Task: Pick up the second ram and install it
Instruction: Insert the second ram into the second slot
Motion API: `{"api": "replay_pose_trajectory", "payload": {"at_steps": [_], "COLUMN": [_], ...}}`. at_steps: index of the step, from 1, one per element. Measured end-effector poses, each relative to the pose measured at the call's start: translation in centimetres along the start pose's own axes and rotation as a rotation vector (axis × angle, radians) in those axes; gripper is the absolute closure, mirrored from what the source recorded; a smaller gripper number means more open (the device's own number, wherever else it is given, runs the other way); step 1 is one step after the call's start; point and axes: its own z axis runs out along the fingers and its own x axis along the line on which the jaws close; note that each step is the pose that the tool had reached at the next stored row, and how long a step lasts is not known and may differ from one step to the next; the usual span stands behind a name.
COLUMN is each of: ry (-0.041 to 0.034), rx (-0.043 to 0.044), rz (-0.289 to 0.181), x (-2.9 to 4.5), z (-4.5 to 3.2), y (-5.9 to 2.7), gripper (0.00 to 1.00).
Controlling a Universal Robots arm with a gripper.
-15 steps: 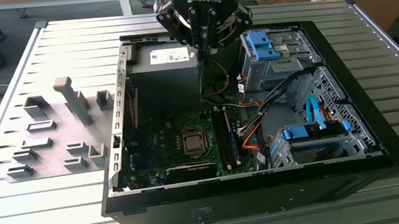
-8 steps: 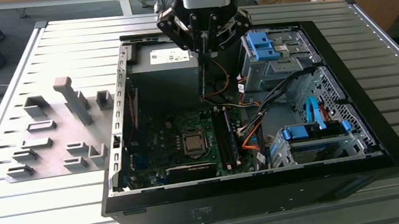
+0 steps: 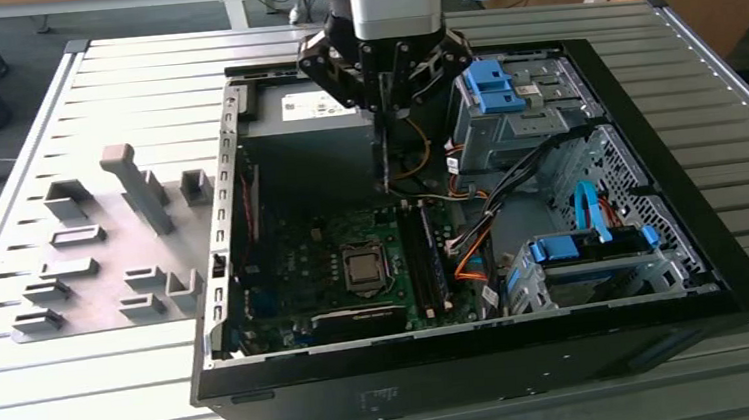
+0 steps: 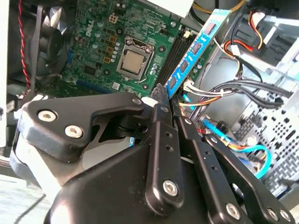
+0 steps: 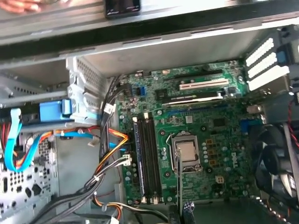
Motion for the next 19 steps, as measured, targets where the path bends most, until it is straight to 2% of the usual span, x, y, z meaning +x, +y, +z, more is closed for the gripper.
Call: {"api": "replay_pose_trajectory", "payload": {"at_steps": [2,6,11,16,19], "ry": [-0.0001,0.0004,0.0004,0.0011,0.0011], "rx": [0.0,-0.0002,-0.0002,-0.0005,-0.0005], "rz": [-0.033,-0.041,-0.055,-0.119,-0.12], "x": [0.0,0.07,0.63,0.7,0.85], "z": [0.25,0.64,1.31,1.91,2.18], "y": [0.0,0.05,-0.01,-0.01,0.05], "gripper": [0.86,0.86,0.86,0.86,0.86]}}
